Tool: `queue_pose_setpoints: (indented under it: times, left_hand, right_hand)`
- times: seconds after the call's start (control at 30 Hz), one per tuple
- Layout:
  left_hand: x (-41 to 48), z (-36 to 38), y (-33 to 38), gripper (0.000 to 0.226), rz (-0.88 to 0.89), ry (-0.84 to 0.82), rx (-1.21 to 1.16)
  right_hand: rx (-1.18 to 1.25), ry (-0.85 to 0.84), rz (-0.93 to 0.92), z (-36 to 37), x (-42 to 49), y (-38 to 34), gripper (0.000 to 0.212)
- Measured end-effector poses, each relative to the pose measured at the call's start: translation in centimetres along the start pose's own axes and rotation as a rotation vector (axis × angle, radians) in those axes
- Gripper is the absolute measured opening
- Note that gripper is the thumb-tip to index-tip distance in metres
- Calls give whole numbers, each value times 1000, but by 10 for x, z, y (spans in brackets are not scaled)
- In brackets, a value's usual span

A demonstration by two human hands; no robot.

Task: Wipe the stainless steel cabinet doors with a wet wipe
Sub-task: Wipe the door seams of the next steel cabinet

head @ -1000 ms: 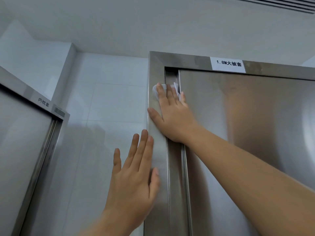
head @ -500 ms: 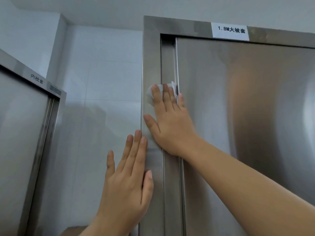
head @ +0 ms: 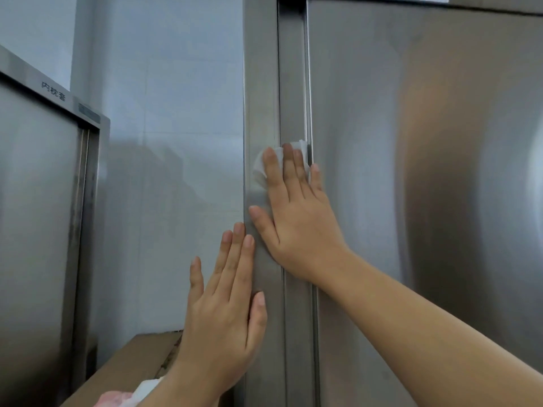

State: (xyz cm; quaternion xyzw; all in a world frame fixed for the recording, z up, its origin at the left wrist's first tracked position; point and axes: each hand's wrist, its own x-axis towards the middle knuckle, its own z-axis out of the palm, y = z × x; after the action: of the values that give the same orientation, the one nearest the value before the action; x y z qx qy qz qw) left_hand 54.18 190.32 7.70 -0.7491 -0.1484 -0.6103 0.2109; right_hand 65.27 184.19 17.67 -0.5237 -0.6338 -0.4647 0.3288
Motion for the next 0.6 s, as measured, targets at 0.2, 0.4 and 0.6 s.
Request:
queue_pose_setpoints:
  times: [0.2,0.4,0.6]
  left_hand:
    - [-18,-1,1,61,12,-51,20]
    - [-32,-3,4,60,14,-74,50]
    - [-45,0,10,61,-34,-72,38]
  right_hand:
    - [8,-6,23,6,-17,-6,63]
    - [16,-12,44,12,-35,-12,60]
    - [18,-19,53,17,-53,-17,59]
